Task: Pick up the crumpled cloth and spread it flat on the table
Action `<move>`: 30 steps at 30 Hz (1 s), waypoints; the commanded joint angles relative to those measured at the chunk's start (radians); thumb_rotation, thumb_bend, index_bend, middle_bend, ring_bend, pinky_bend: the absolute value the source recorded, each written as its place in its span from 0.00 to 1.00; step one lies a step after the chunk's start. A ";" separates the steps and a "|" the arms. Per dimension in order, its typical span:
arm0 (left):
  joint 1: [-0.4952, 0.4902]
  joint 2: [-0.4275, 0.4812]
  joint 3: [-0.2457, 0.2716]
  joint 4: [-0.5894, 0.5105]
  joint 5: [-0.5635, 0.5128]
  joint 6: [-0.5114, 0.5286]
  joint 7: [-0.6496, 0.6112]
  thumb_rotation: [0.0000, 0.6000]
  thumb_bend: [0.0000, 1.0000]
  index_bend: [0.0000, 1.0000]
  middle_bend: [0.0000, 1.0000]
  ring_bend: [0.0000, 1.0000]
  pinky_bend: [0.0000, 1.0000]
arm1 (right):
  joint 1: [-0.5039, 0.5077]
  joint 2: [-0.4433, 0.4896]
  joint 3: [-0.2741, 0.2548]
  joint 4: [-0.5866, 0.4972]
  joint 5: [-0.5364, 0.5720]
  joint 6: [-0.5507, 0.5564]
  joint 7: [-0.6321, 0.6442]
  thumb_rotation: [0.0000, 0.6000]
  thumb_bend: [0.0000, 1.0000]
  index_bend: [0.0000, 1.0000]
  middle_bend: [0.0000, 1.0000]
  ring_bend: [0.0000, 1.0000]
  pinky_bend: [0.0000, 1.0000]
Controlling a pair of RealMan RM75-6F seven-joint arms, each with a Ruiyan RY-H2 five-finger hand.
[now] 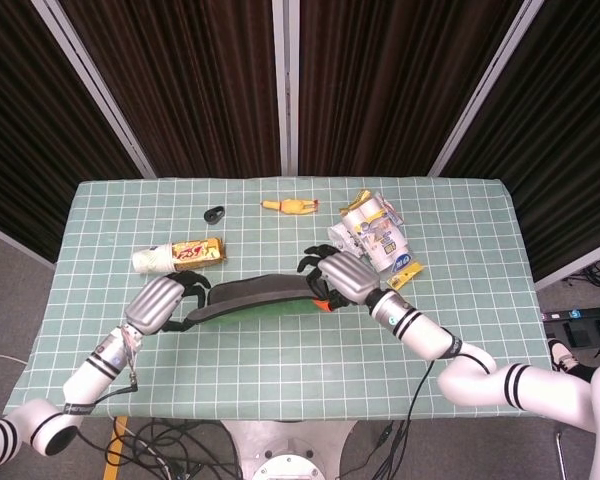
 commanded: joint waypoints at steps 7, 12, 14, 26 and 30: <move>0.020 -0.013 0.051 0.008 0.031 0.001 0.033 1.00 0.51 0.63 0.35 0.26 0.36 | -0.023 -0.026 -0.053 -0.007 -0.037 -0.001 -0.023 1.00 0.46 0.74 0.27 0.10 0.10; 0.013 -0.041 0.070 0.042 0.049 -0.020 0.049 1.00 0.51 0.63 0.35 0.26 0.36 | -0.042 -0.059 -0.084 0.004 -0.052 0.007 -0.041 1.00 0.46 0.74 0.27 0.10 0.09; 0.014 -0.048 0.078 0.047 0.054 -0.023 0.053 1.00 0.50 0.63 0.35 0.26 0.36 | -0.050 -0.074 -0.097 0.011 -0.059 0.009 -0.042 1.00 0.46 0.74 0.27 0.10 0.08; 0.008 -0.053 0.110 0.042 0.054 -0.072 0.092 1.00 0.38 0.55 0.34 0.26 0.36 | -0.087 -0.148 -0.142 0.073 -0.115 0.046 -0.058 1.00 0.44 0.73 0.26 0.08 0.05; 0.000 -0.044 0.115 0.029 0.053 -0.092 0.105 1.00 0.31 0.48 0.33 0.25 0.36 | -0.093 -0.162 -0.151 0.079 -0.127 0.050 -0.072 1.00 0.40 0.71 0.25 0.06 0.03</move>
